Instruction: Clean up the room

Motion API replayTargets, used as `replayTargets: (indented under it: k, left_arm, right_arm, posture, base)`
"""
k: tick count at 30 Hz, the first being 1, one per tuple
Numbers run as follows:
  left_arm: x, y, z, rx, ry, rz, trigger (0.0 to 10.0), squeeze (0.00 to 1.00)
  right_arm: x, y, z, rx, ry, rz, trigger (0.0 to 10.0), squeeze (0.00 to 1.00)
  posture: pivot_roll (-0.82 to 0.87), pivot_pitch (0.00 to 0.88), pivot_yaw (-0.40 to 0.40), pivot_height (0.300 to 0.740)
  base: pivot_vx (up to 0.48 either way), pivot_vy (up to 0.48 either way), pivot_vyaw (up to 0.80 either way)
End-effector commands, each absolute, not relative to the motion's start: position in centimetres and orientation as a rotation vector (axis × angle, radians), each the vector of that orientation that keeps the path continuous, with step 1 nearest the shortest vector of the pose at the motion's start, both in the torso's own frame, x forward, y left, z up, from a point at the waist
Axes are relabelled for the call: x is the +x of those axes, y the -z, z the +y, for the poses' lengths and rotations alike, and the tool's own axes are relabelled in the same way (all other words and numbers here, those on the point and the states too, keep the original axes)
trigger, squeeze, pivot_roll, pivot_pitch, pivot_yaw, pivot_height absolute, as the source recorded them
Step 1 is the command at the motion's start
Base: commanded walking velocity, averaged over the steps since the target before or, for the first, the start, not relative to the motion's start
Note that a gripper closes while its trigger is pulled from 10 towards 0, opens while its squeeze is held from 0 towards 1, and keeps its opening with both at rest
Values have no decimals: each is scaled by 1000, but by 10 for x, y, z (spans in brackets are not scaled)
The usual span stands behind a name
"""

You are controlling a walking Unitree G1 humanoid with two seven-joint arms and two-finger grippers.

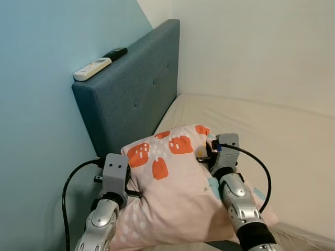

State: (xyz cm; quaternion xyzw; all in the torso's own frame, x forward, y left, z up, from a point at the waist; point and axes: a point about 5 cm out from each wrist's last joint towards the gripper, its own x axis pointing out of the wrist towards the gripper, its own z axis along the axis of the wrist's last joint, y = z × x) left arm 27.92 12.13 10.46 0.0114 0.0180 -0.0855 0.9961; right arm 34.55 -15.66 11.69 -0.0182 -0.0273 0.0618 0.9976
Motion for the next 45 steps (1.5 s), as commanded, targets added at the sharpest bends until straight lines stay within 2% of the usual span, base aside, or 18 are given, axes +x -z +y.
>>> replayTargets:
  k: [1, 14, 18, 42, 45]
  left_arm:
    - [278, -115, 111, -6, 223, -21, 10000, 0]
    - [280, -120, 112, -25, 220, -44, 10000, 0]
    - [282, -122, 116, -36, 198, -55, 10000, 0]
    - [282, -123, 118, -36, 194, -58, 10000, 0]
    - [282, -123, 116, -22, 205, -68, 10000, 0]
  right_arm:
    - [347, -128, -152, -43, -129, -118, 10000, 0]
    - [352, -152, -169, -82, -5, -239, 10000, 0]
    - [353, -148, -163, -77, -62, -208, 10000, 0]
    - [353, -146, -161, -61, -63, -200, 10000, 0]
    - [352, -146, -161, -60, -63, -198, 10000, 0]
  posture:
    - [-54, 94, -6, 740]
    - [-54, 94, -11, 740]
    - [-55, 97, -15, 740]
    - [-54, 101, -14, 740]
    - [-53, 102, -15, 740]
  base:
    - [356, 0, 0]
    - [407, 0, 0]
    - [412, 0, 0]
    - [409, 0, 0]
    - [0, 0, 0]
